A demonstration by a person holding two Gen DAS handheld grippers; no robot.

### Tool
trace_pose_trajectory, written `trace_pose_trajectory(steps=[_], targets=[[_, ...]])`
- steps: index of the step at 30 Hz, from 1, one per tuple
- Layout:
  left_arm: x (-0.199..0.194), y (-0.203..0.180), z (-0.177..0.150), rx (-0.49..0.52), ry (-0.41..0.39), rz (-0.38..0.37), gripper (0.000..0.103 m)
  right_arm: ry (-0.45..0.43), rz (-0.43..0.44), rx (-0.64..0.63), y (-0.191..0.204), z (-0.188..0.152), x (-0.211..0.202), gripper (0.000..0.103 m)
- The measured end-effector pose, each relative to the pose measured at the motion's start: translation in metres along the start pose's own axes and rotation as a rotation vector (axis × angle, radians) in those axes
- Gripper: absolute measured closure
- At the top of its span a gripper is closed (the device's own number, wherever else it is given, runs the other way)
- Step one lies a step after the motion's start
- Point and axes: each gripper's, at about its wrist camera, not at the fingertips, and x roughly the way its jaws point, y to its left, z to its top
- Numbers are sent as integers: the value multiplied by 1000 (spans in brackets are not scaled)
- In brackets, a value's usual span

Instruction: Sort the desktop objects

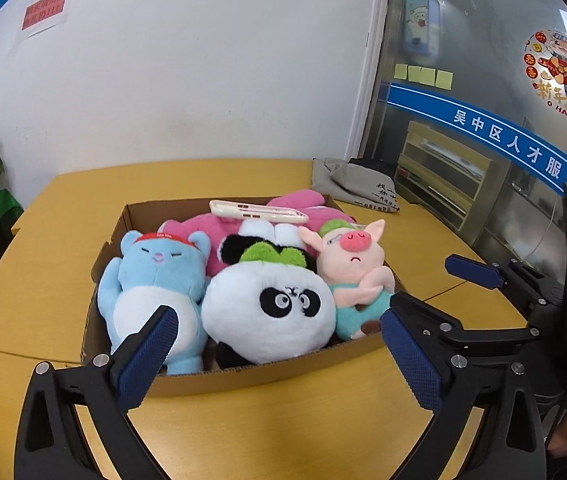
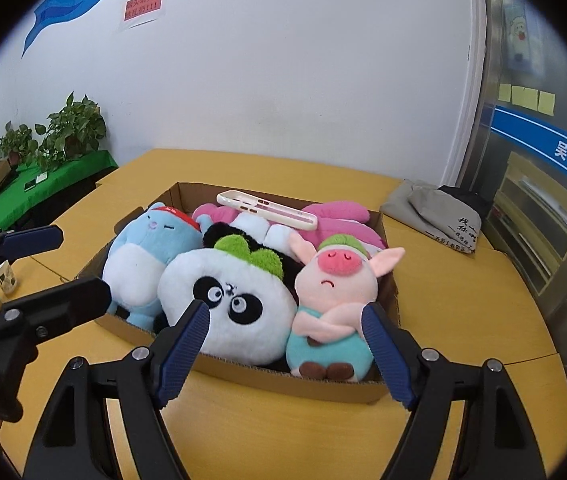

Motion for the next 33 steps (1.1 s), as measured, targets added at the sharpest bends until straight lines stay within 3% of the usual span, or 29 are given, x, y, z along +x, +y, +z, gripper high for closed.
trace_pose_trajectory(steps=[33], targets=[[0, -5, -12, 15, 14, -15, 0, 12, -11, 13, -3, -12, -6, 25]])
